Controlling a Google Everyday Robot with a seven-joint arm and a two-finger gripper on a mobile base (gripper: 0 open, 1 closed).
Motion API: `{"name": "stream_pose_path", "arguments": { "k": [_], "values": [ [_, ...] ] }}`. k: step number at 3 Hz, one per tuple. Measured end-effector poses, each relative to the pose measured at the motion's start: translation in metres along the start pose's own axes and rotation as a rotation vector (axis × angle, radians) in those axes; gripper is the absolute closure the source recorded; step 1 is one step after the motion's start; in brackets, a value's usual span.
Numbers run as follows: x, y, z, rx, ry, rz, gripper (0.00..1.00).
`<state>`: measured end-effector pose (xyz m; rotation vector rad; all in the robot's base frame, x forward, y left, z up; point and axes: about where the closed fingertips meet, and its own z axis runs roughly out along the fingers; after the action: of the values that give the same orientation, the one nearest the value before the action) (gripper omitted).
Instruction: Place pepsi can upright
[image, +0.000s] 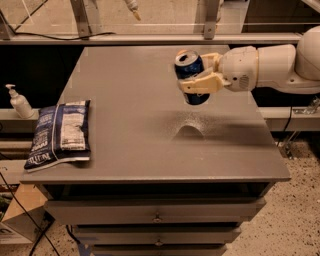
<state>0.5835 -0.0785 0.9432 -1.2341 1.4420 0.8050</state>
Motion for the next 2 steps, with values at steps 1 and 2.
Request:
{"name": "stream_pose_path", "arguments": {
  "k": [1, 2],
  "values": [
    [0.015, 0.001, 0.004, 0.003, -0.090, 0.043, 1.00],
    [0.028, 0.003, 0.008, 0.004, -0.147, 0.053, 1.00]
  ]
}}
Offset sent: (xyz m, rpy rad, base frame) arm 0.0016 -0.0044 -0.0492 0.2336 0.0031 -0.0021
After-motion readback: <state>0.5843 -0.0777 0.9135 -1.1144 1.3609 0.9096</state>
